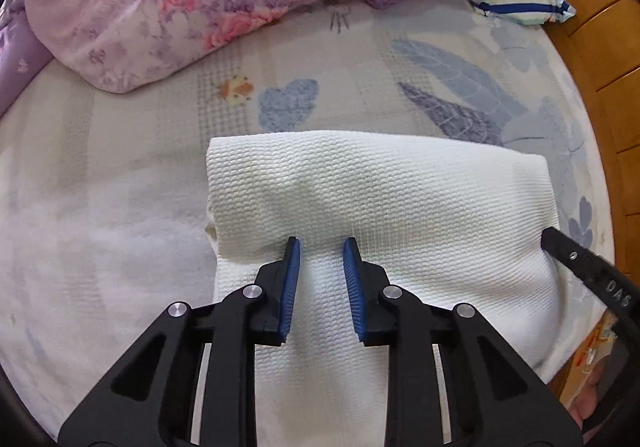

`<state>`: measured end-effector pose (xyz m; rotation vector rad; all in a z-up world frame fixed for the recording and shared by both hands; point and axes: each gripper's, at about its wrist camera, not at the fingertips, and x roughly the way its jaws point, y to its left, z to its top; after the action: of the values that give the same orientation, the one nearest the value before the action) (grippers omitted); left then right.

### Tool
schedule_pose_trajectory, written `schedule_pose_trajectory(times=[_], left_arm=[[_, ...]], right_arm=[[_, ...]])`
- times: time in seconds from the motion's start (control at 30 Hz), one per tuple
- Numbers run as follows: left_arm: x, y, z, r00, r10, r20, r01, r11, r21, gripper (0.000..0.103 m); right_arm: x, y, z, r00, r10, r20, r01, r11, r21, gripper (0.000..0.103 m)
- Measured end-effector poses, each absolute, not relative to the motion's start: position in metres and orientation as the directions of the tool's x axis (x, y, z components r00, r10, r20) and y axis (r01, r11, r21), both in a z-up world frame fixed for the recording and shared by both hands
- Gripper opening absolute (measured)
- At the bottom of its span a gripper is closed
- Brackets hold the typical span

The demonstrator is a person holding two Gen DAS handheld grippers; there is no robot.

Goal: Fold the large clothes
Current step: 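Lower the folded jacket onto the bed and open both tools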

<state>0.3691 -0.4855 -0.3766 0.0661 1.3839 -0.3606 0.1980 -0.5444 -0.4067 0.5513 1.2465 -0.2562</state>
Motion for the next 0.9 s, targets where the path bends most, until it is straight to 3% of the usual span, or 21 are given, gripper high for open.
schedule_pose_trajectory(times=[0.13, 0.23, 0.27, 0.37, 0.5, 0.53, 0.57, 0.63, 0.9], left_arm=[[0.341, -0.464, -0.353, 0.112, -0.251, -0.961, 0.269, 0.939, -0.214, 0.025], [0.312, -0.463, -0.358, 0.110, -0.254, -0.961, 0.313, 0.926, -0.209, 0.041], [0.304, -0.464, -0.367, 0.116, -0.236, -0.965, 0.323, 0.928, -0.188, 0.041], [0.284, -0.462, -0.404, 0.055, -0.189, -0.980, 0.303, 0.939, -0.164, 0.040], [0.263, -0.454, -0.410, 0.131, -0.195, -0.972, 0.339, 0.930, -0.140, 0.047], [0.261, -0.453, -0.410, 0.136, -0.187, -0.973, 0.341, 0.931, -0.131, 0.055], [0.259, -0.452, -0.410, 0.132, -0.174, -0.976, 0.341, 0.932, -0.120, 0.069], [0.253, -0.447, -0.413, 0.112, -0.151, -0.982, 0.335, 0.936, -0.106, 0.085], [0.222, -0.400, -0.390, 0.086, -0.160, -0.983, 0.289, 0.949, -0.129, 0.085]], right_arm=[[0.169, -0.526, -0.381, 0.302, 0.097, -0.948, 0.460, 0.856, 0.234, 0.018], [0.135, -0.509, -0.388, 0.269, 0.055, -0.962, 0.458, 0.871, 0.178, 0.020], [0.127, -0.505, -0.392, 0.276, 0.042, -0.960, 0.454, 0.875, 0.169, 0.020], [0.105, -0.496, -0.410, 0.221, 0.033, -0.975, 0.483, 0.864, 0.139, 0.036], [0.075, -0.482, -0.417, 0.185, 0.031, -0.982, 0.472, 0.874, 0.116, 0.042], [0.070, -0.480, -0.419, 0.161, 0.040, -0.986, 0.477, 0.872, 0.113, 0.045], [0.066, -0.480, -0.423, 0.141, 0.056, -0.988, 0.493, 0.862, 0.119, 0.050], [0.058, -0.481, -0.426, 0.119, 0.104, -0.987, 0.543, 0.826, 0.153, 0.051], [0.034, -0.452, -0.394, 0.117, 0.068, -0.991, 0.581, 0.805, 0.123, 0.062]])
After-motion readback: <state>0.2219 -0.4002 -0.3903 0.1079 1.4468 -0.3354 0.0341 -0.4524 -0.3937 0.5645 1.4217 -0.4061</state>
